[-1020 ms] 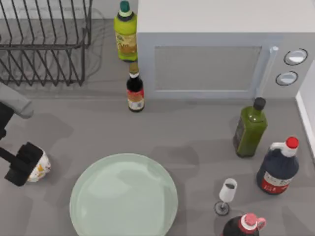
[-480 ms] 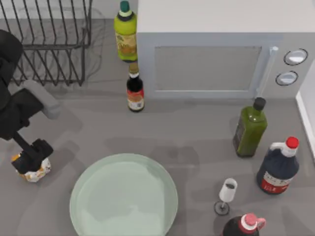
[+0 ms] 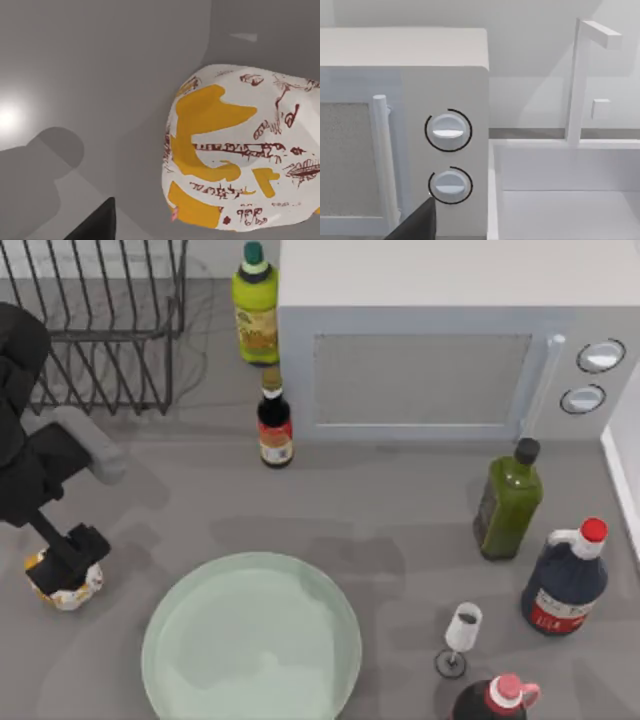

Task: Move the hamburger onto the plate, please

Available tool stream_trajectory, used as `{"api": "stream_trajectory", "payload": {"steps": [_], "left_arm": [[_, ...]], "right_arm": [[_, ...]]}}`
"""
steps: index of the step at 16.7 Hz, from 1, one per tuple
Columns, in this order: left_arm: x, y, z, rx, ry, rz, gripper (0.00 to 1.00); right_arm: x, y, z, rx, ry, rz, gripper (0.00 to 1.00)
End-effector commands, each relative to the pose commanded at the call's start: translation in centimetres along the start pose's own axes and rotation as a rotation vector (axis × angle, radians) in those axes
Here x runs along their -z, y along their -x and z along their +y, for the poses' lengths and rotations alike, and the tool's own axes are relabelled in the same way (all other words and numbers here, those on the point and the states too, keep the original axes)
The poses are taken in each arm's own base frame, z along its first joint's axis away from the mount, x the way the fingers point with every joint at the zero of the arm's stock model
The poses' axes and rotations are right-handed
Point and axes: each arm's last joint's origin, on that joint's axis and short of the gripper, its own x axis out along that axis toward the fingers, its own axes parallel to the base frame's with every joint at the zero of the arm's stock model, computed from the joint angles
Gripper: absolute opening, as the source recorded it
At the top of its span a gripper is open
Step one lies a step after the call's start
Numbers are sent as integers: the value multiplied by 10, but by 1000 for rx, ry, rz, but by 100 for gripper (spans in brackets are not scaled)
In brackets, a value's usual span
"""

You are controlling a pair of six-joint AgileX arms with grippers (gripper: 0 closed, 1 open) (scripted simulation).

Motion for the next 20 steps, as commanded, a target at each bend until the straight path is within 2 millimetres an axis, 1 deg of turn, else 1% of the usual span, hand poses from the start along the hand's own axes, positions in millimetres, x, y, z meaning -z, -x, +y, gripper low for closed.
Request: {"api": "stream_trajectory", "payload": {"steps": [2,6,8,9,13,20], "left_arm": [[-1,-15,0,2,-3,2,100],[-3,-57,2,-9,-2,-10,100],[-2,-71,0,-4,-2,-4,100],[-1,-74,0,-2,-3,-2,100],[-1,-75,0,-1,-2,-2,100],[-1,-75,0,-1,-2,-2,47]], "right_arm": [[0,0,0,0,0,0,100],[0,0,0,0,0,0,100],[0,0,0,0,0,0,100],[0,0,0,0,0,0,100],[0,0,0,0,0,0,100],[0,0,0,0,0,0,100]]}}
